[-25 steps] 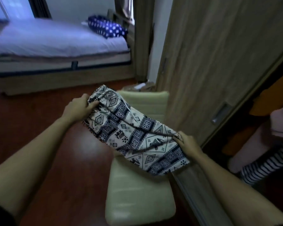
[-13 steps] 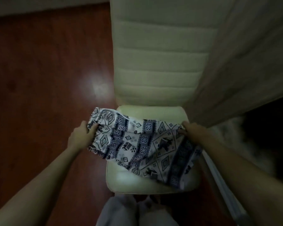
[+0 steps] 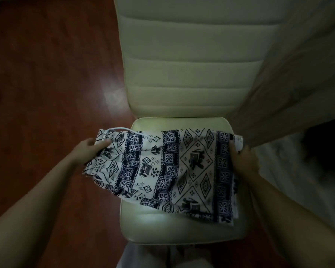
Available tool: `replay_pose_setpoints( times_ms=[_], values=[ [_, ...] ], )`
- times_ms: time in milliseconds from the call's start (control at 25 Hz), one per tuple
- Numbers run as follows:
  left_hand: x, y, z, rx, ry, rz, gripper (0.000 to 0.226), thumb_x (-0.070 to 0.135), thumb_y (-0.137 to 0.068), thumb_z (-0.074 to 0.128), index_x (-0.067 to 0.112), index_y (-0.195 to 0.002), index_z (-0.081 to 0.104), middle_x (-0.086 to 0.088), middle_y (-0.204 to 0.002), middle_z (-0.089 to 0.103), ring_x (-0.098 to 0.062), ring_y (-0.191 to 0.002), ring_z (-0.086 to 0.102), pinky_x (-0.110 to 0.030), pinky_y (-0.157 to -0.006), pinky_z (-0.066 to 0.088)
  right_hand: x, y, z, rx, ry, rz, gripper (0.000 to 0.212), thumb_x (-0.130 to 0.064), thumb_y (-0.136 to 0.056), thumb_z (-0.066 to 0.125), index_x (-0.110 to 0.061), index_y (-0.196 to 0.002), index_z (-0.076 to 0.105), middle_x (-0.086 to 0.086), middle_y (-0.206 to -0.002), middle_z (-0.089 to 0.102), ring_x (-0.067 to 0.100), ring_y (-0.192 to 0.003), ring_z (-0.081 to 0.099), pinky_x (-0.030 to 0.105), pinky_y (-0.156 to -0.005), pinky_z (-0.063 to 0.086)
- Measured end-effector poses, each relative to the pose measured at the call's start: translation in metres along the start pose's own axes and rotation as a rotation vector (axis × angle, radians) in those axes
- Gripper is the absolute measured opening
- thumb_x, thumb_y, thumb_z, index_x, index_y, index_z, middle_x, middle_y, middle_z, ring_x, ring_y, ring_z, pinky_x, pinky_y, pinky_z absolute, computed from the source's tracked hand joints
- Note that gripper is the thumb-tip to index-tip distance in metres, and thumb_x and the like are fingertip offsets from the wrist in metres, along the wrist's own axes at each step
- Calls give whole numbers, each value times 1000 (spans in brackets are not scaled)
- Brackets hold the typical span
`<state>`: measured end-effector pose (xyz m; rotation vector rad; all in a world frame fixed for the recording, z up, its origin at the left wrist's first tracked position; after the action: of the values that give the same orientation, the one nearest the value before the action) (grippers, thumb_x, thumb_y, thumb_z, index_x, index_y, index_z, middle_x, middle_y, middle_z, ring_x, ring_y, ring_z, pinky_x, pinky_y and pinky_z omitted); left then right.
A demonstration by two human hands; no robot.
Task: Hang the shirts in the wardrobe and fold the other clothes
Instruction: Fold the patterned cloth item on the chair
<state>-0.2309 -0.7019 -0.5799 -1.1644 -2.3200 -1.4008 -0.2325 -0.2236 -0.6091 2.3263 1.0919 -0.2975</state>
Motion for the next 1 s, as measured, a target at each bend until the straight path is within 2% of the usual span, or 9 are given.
replay_pose_setpoints(
  times_ms=[160,280,400,520,600,680,840,920,1000],
  values=[
    [-8,-7,11,125,14,9,71,58,-88,46,5,-134,35,-23,-129,51,-38,-110,55,-51,-94,45,8,14,18,109,108,-60,54,-45,-97,33,4,-113,44,28,-115,55,39,-102,55,43,-78,44],
    [-11,-7,15,162,61,18,63,62,-86,48,9,-121,43,-20,-116,57,-37,-98,59,-53,-86,50,7,12,4,131,-111,-64,32,-29,-98,41,2,-108,44,21,-101,54,38,-96,55,36,-71,37],
    [-7,4,14,119,223,18,60,62,-79,58,14,-114,48,-14,-106,61,-29,-86,62,-47,-79,54,-5,39,4,200,93,-262,51,-32,-92,53,5,-125,42,25,-121,50,38,-113,48,40,-89,39],
    [-5,18,13,90,314,-18,44,34,-84,65,12,-118,47,-17,-109,62,-27,-81,62,-42,-75,53,-16,96,35,43,190,-486,70,-42,-93,45,-6,-147,19,12,-156,14,26,-144,13,41,-116,13],
    [-1,22,11,65,313,-9,36,21,-84,65,16,-115,47,-20,-113,62,-33,-86,64,-51,-84,53,-13,119,61,-130,272,-559,73,-52,-94,30,-18,-150,-2,0,-155,-15,16,-143,-14,41,-118,-3],
    [9,26,7,63,228,23,42,19,-83,67,17,-120,47,-18,-118,61,-34,-94,64,-53,-90,50,2,129,82,-252,369,-562,72,-62,-89,13,-28,-144,-19,-4,-150,-29,14,-139,-27,41,-116,-11],
    [68,61,4,273,-173,178,57,30,-76,74,14,-125,50,-16,-122,61,-34,-108,58,-43,-94,47,17,123,70,-202,311,-517,70,-62,-88,10,-28,-146,-11,-6,-150,-22,17,-144,-15,42,-116,-6],
    [111,93,32,362,-345,265,52,35,-79,70,12,-122,51,-18,-117,62,-38,-105,58,-39,-83,45,24,114,53,-147,313,-434,73,-59,-88,5,-19,-148,-5,-6,-149,-19,17,-144,-13,44,-117,-2],
    [141,117,79,409,-432,357,43,33,-86,59,9,-121,47,-16,-114,59,-37,-98,59,-36,-70,40,30,109,48,-224,359,-422,83,-69,-79,-11,-19,-145,-14,-2,-151,-23,13,-138,-23,45,-118,-4]
  ],
)
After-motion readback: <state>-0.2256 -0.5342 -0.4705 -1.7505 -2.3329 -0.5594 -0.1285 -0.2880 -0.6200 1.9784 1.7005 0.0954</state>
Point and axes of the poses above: each hand's wrist, its own y-axis away from the middle knuckle, its own z-axis out of the palm, x = y × z, the point moved 5 cm from there along -y, towards the middle knuckle
